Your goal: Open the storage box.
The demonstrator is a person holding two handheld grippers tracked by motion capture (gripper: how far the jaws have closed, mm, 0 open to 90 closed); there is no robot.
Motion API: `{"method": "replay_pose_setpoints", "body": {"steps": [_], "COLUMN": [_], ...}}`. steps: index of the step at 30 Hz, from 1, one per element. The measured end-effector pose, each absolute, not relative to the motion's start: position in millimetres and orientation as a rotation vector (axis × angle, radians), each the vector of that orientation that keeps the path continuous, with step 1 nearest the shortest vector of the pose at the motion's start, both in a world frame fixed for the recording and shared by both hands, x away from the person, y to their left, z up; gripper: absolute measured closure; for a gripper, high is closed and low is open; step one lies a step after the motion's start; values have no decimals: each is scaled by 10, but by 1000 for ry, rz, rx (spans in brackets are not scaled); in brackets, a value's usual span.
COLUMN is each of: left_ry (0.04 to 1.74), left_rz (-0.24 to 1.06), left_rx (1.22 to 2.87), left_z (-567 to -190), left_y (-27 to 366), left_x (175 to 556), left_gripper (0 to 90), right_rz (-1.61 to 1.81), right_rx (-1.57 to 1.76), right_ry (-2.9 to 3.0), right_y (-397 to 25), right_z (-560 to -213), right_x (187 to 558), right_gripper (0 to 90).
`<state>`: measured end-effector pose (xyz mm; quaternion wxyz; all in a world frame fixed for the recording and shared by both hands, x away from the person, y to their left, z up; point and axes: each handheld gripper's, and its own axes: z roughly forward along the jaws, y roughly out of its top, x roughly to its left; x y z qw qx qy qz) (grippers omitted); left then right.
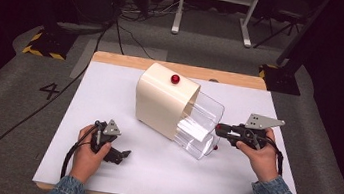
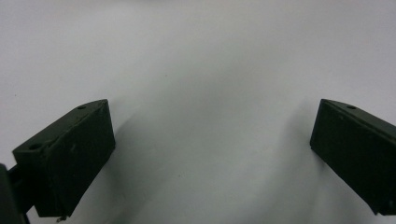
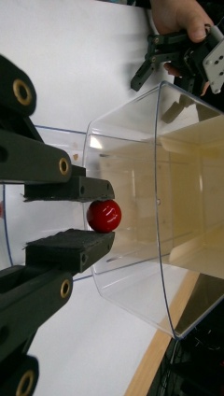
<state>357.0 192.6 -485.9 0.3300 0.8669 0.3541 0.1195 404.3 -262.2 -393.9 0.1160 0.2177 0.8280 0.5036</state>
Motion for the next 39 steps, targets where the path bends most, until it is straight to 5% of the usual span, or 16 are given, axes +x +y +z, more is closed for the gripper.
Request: {"method": "replay_pose_setpoints", "body": {"steps": [20, 39], "left_ry": [926, 925], "left_rz": [314, 317], "left_rx": [2267, 2265], "left_z": [-4859, -4861], "left_y": [1926, 1927], "left_x": [3568, 3567], "left_gripper": [0, 0], "right_rz": [1417, 1428], "right_rx": [691, 755], "right_ry": [2457, 2376], "right_y": [-2652, -2999], "right_z": [-4125, -3897], "right_x": [4053, 3893], "right_gripper": [730, 495]}}
